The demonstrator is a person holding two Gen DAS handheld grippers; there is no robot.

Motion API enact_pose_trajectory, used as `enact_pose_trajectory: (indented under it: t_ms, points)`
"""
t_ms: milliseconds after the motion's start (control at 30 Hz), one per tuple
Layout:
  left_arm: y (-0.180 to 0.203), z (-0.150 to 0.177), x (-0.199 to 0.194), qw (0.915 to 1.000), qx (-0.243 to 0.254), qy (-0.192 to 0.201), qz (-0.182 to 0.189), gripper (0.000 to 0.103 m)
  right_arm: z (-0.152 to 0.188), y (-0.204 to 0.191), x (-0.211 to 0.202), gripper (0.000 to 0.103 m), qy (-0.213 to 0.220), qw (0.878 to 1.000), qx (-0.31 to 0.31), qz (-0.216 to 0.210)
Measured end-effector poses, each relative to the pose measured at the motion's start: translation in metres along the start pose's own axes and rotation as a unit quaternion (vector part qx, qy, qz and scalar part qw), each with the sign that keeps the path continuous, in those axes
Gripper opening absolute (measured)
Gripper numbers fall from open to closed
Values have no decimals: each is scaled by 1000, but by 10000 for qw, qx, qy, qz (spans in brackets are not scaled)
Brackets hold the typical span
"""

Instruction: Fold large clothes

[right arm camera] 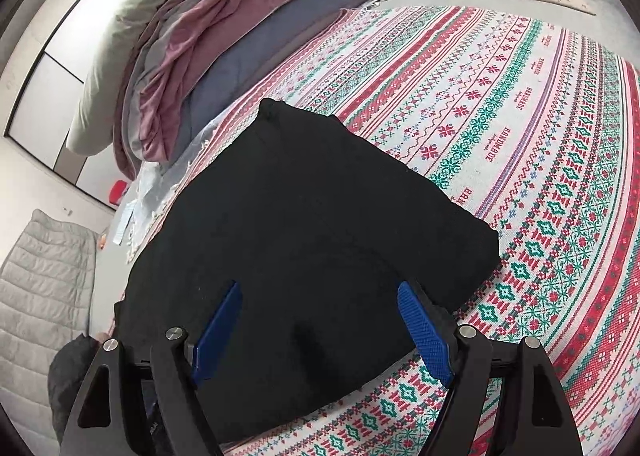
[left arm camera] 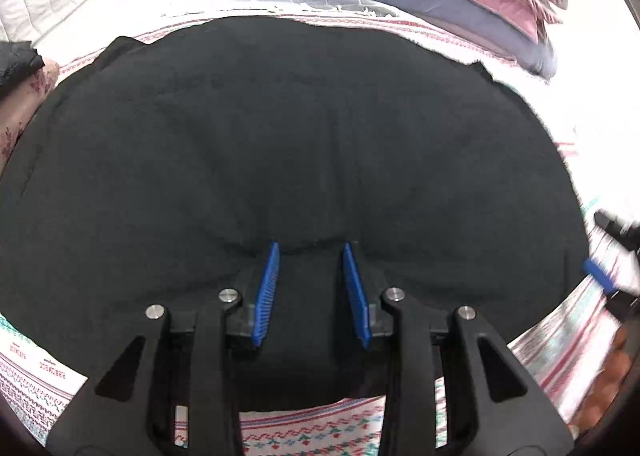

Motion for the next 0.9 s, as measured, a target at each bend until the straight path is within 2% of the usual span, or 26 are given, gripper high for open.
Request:
enact_pose_trajectory:
  t_ms: [200, 333, 400, 467, 500, 567, 667, 767, 833, 900]
  points:
    - [8, -62, -4, 9998, 27, 174, -14, 36, 0, -1, 1, 81, -59, 9999, 20, -86]
    - [6, -114, 30, 9999, -70, -84, -107, 36, -2, 1, 0, 81, -56, 9998, 101, -147]
    - [0, -131, 53, 9992, -83, -205, -333, 36, -1, 0, 0, 81, -74, 9998, 99, -178]
    - [-13, -133, 84, 9967, -296, -521, -539, 36, -1, -1, 1, 81, -97, 9997, 78, -197]
    - [-20, -129, 97, 9954, -531, -672, -427, 36, 0, -2, 1, 81, -113, 9997, 62, -193]
    - [-24, -127, 100, 9953, -728, -537, -331, 36, 1, -2, 4, 81, -180, 9997, 23, -179]
    - [-20, -136, 98, 9943, -628, -682, -531, 36, 4, -4, 5, 81, -230, 9996, -1, -180]
    - [-14, -163, 86, 9966, -530, -342, -528, 36, 6, -9, 5, 81, -284, 9991, -24, -308]
    - [-7, -174, 81, 9982, -485, -83, -356, 36, 7, -11, 5, 81, -321, 9988, -33, -356]
    - [-4, -174, 92, 9986, -418, -225, -227, 36, 7, -10, 4, 81, -300, 9989, -11, -369]
Point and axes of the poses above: each gripper's, at about its wrist camera, not at the fingertips, and x roughly the way its jaws point, y to its right, z to its underside, the point moved 5 cm from there along x, roughly the way its jaws point
